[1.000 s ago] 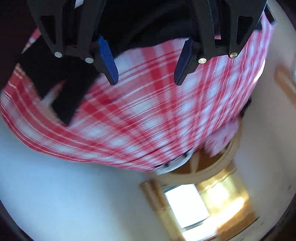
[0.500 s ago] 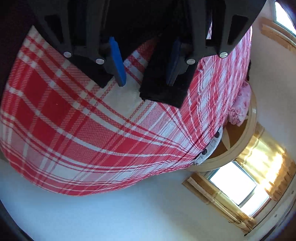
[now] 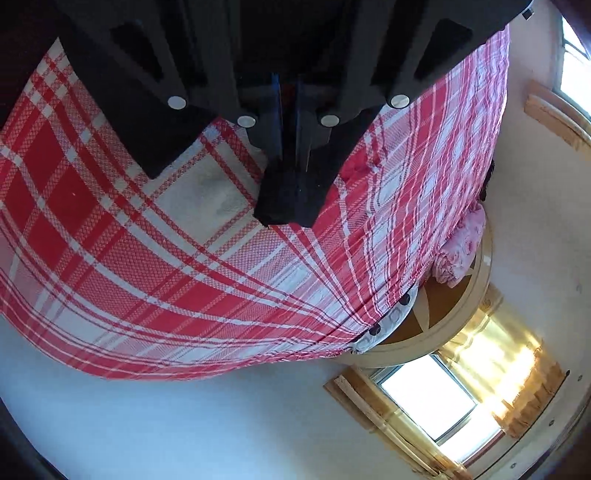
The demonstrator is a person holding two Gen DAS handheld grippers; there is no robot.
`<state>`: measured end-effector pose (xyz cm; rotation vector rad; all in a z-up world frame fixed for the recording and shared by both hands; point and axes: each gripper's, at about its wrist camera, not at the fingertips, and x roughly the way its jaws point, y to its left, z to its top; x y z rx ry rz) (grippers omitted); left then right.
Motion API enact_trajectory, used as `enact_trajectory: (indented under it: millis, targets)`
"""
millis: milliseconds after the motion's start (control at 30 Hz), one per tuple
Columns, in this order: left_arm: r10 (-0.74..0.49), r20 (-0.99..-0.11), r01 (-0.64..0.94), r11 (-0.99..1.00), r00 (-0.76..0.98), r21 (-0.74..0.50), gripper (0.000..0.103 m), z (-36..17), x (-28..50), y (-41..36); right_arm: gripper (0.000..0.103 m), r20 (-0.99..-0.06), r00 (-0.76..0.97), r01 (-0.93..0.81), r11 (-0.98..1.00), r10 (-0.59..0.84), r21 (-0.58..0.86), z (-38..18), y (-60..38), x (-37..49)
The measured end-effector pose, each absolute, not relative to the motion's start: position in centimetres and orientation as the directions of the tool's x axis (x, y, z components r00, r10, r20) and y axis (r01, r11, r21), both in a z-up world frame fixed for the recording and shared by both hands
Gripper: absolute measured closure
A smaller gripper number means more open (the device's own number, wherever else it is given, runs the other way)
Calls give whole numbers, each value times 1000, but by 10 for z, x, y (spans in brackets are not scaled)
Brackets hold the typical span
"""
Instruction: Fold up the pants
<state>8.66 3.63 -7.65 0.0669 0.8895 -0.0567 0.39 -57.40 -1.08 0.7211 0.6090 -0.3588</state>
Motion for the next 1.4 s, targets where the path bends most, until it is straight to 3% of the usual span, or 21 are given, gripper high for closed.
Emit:
enact_trajectory:
  millis: [133,333,400,533,633,733,833,933,1000,1100,1233,1400]
  targets:
    - [-22,-777,79,996,629,37,24,-76,87,37,97,-570,815,453,725,-102,518,19,-564,-17]
    - [-38,-778,87,996,627,21,24,-76,86,39,98,-429,902,365,623,-53,692,44,-567,-81]
    - [-40,-779,88,996,626,20,24,-76,86,39,98,-468,882,409,594,-61,693,34,-567,-101]
    - [-34,-780,88,996,624,27,24,-76,87,38,98,-670,737,596,548,-85,586,-5,-568,-111]
    - [-40,-782,92,996,622,22,24,-76,87,38,98,-686,724,607,536,-69,587,-6,-563,-107]
    - [-46,-784,89,996,619,11,24,-76,87,39,98,-633,773,528,607,-52,594,29,-551,-86]
    - [-38,-785,79,997,618,14,24,-75,87,39,97,-473,881,354,654,8,669,72,-546,-72]
    - [-39,-783,79,997,620,13,24,-76,86,39,97,-420,907,306,669,10,677,81,-552,-76]
    - [-39,-782,81,997,622,14,24,-76,86,39,97,-495,868,379,693,-38,613,67,-558,-81]
    - [-33,-783,85,996,622,25,23,-76,86,38,97,-679,726,554,678,-110,483,21,-581,-87]
    - [-37,-784,87,996,620,21,23,-76,87,39,97,-653,755,567,563,-62,601,-12,-593,-118]
    - [-20,-778,85,995,629,43,22,-77,86,37,97,-677,736,587,517,-19,624,-25,-587,-129]
